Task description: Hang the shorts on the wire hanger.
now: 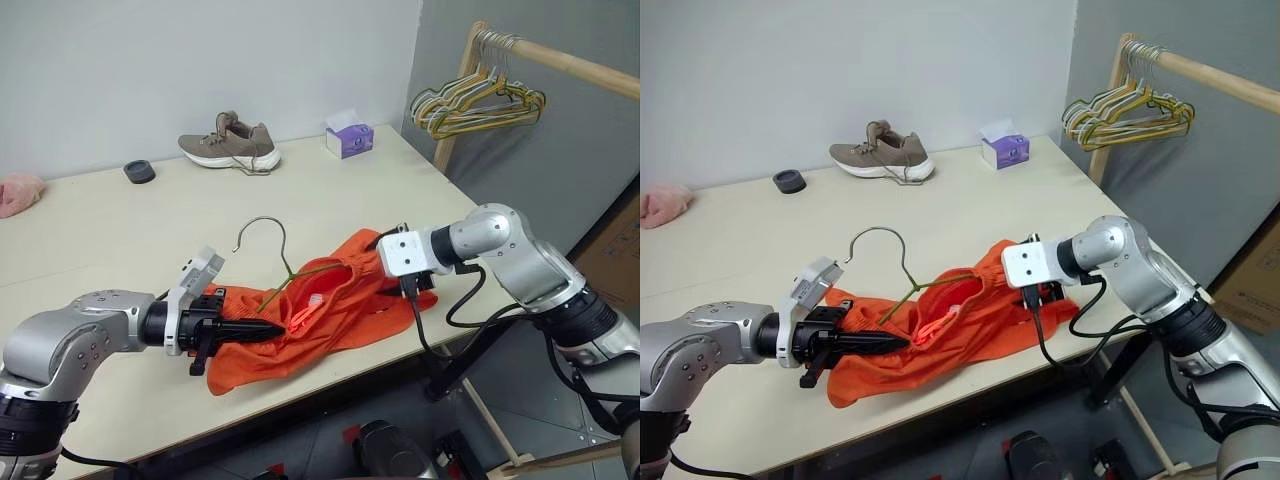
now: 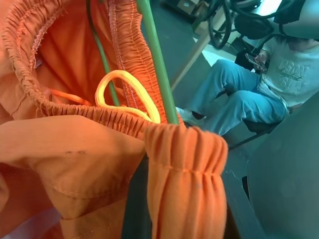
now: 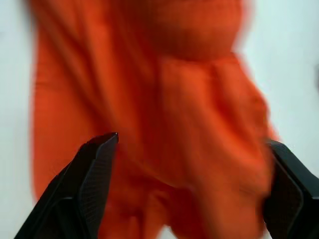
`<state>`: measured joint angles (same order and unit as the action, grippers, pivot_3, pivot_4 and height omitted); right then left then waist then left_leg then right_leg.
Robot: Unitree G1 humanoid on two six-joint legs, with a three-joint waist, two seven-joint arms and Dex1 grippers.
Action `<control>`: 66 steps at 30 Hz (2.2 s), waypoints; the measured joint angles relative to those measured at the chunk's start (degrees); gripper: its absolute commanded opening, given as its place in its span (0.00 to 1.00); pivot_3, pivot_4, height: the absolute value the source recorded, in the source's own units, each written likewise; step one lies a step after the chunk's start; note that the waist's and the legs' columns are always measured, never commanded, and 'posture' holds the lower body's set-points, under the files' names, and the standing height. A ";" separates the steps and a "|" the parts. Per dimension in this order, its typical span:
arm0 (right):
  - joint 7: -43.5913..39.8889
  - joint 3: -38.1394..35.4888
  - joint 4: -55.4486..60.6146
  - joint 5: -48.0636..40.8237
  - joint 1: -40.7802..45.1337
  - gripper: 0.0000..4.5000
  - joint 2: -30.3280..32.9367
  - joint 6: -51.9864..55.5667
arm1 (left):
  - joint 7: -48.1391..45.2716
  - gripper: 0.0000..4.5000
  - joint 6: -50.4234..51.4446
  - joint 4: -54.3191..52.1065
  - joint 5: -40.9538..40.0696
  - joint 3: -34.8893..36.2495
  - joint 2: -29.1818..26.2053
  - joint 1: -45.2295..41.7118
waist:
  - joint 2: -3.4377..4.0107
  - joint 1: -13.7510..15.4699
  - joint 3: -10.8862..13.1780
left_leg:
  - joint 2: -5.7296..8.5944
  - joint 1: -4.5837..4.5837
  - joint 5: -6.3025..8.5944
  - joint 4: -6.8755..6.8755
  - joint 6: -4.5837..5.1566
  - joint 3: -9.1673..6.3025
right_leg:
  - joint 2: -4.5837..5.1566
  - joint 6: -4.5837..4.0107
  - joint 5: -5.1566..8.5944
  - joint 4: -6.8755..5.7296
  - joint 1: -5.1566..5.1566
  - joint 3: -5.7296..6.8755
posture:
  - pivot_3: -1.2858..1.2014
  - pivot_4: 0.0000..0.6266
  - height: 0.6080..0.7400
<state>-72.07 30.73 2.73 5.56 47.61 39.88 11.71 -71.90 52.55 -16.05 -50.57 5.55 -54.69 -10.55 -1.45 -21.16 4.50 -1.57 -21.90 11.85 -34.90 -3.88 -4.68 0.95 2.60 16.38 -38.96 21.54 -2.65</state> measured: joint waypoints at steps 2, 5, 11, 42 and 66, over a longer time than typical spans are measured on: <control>-1.73 -0.04 -0.62 -0.05 0.67 0.88 0.01 -0.34 | -0.11 0.00 0.00 0.00 0.16 -0.09 0.00 -0.02 | 0.00 0.14 0.00 | -0.01 0.03 0.00 0.00 0.00 -0.01 | 0.00 0.00 0.00 -0.02 -0.01 0.00 | 0.40 0.00 1.00; -5.43 -0.05 -0.76 -0.91 1.50 0.88 -0.11 1.37 | -0.41 0.00 -0.29 -0.03 0.63 -0.16 -0.21 -0.01 | 0.00 0.20 0.00 | -0.01 0.08 0.00 -0.01 0.00 -0.01 | 0.00 0.00 0.00 -0.07 -0.03 0.01 | 0.40 0.00 1.00; -10.74 1.16 -3.16 -2.12 4.37 0.88 -3.06 5.68 | -1.59 0.00 -1.75 -0.20 2.54 -1.05 -0.34 0.00 | 0.00 0.12 -0.01 | -0.01 0.13 -0.01 -0.02 0.00 -0.02 | -0.01 0.02 -0.02 -0.08 -0.07 0.01 | 0.40 0.00 1.00; -14.37 5.37 -8.67 -4.18 7.79 0.00 -5.76 11.83 | -1.15 0.68 -8.45 -0.41 6.70 0.41 2.09 -0.26 | 0.00 0.31 -0.02 | -0.01 0.08 -0.01 -0.04 0.00 -0.08 | -0.01 0.02 -0.01 -0.06 -0.07 0.05 | 0.40 0.00 1.00; 11.11 -35.11 -2.15 -20.70 -17.29 0.00 2.09 45.77 | 17.69 0.72 -16.88 -1.19 7.62 7.65 20.25 -3.59 | 0.01 3.32 -0.11 | 0.09 0.02 0.01 -0.17 -0.01 0.01 | 0.06 0.12 -0.04 -0.07 -0.11 -0.02 | 0.38 0.00 1.00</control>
<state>-60.95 -4.38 0.58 -15.14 30.32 41.97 57.48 -54.21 35.66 -17.24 -42.95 13.20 -34.44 -14.14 -1.44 -17.84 4.39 -1.48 -21.89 11.86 -35.06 -3.89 -4.68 1.01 2.72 16.35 -39.03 21.43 -2.67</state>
